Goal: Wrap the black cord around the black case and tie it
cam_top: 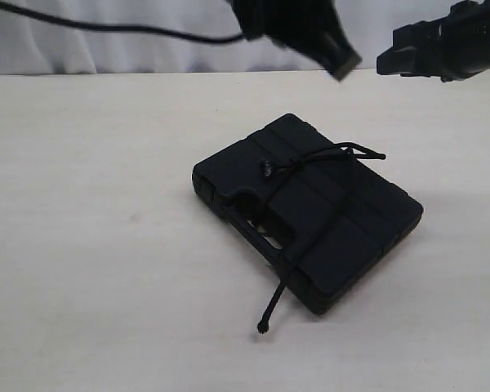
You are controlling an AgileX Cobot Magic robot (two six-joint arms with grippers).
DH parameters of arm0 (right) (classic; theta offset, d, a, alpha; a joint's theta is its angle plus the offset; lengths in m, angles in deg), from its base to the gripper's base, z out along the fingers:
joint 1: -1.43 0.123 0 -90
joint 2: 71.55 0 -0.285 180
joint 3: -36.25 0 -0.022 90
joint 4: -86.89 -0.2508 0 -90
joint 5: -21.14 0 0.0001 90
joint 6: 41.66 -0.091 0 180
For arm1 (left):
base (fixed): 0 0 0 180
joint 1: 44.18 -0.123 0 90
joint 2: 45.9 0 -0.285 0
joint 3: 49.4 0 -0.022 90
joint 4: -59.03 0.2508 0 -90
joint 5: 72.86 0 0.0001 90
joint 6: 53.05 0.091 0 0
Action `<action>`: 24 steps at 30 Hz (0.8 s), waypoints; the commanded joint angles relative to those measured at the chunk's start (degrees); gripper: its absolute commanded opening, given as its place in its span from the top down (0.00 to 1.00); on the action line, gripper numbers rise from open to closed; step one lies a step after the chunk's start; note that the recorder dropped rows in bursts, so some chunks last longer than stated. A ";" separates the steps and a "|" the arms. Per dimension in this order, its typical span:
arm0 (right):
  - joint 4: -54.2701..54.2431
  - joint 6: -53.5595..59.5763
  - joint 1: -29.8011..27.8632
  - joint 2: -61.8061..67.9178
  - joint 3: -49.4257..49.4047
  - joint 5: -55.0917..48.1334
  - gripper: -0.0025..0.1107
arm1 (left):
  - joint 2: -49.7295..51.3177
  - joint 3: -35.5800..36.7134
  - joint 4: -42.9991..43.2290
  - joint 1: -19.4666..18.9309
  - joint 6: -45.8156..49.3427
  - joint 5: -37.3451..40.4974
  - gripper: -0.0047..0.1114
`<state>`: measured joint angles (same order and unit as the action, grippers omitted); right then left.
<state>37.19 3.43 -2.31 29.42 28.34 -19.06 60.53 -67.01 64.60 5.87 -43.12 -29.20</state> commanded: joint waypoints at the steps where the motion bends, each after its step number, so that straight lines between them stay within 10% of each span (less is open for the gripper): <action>1: 1.28 -0.84 -0.15 -0.39 -0.27 1.45 0.61 | 3.93 3.82 -16.06 0.00 7.27 1.44 0.56; 24: 0.09 -0.95 -0.15 -0.39 -0.27 2.93 0.61 | 23.55 8.08 -24.72 1.28 18.03 -23.77 0.49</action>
<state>37.62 2.54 -2.31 29.42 28.34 -16.76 83.41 -58.97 39.60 7.07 -24.47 -50.95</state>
